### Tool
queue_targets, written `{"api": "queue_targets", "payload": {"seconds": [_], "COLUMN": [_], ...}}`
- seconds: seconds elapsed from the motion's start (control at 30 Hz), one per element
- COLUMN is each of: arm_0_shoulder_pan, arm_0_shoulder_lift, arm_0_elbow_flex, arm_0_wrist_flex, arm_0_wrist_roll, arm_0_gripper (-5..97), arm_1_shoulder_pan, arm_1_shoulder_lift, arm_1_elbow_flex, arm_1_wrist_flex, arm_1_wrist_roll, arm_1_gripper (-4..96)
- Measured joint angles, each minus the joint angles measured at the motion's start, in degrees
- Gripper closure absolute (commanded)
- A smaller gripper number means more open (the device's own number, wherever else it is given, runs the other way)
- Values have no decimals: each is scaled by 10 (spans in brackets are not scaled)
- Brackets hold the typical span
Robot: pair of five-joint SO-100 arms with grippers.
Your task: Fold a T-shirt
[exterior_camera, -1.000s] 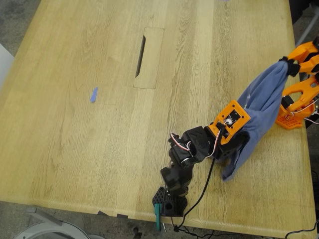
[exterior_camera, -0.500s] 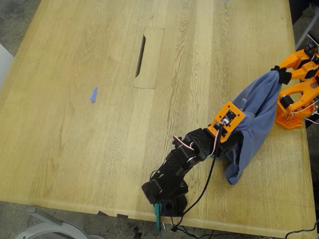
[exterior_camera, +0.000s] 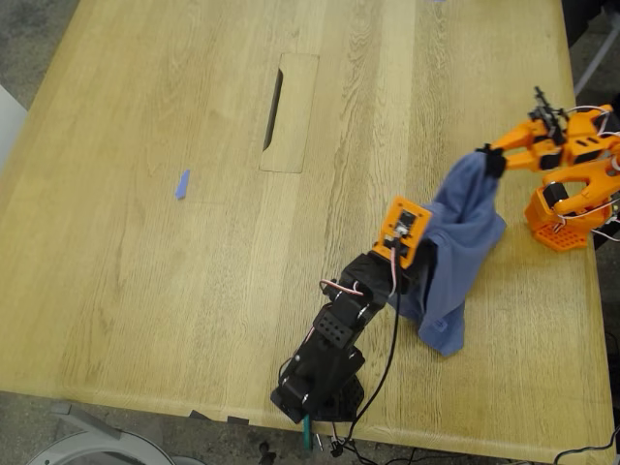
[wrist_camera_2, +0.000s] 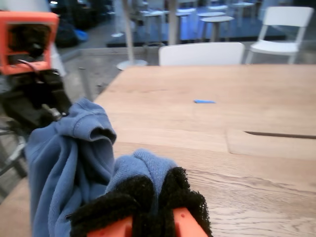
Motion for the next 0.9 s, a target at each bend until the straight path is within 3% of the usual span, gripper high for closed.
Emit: {"api": "queue_targets", "payload": {"seconds": [0.27, 0.4, 0.63, 0.9], "arm_0_shoulder_pan": [-146, -221, -326, -422], "arm_0_shoulder_lift": [7, -33, -182, -354], "arm_0_elbow_flex": [200, 266, 278, 250], "arm_0_wrist_flex": [-214, -320, -500, -571], "arm_0_wrist_roll": [-3, -8, -6, -18], "arm_0_gripper": [919, 919, 919, 919], "arm_1_shoulder_pan": [114, 179, 264, 327], "arm_1_shoulder_lift": [-23, -108, -330, -551], "arm_1_elbow_flex": [229, 309, 316, 180], "arm_1_wrist_flex": [-229, -389, -624, -708], "arm_1_wrist_roll": [14, 16, 16, 16], "arm_1_gripper": [910, 910, 910, 911]}}
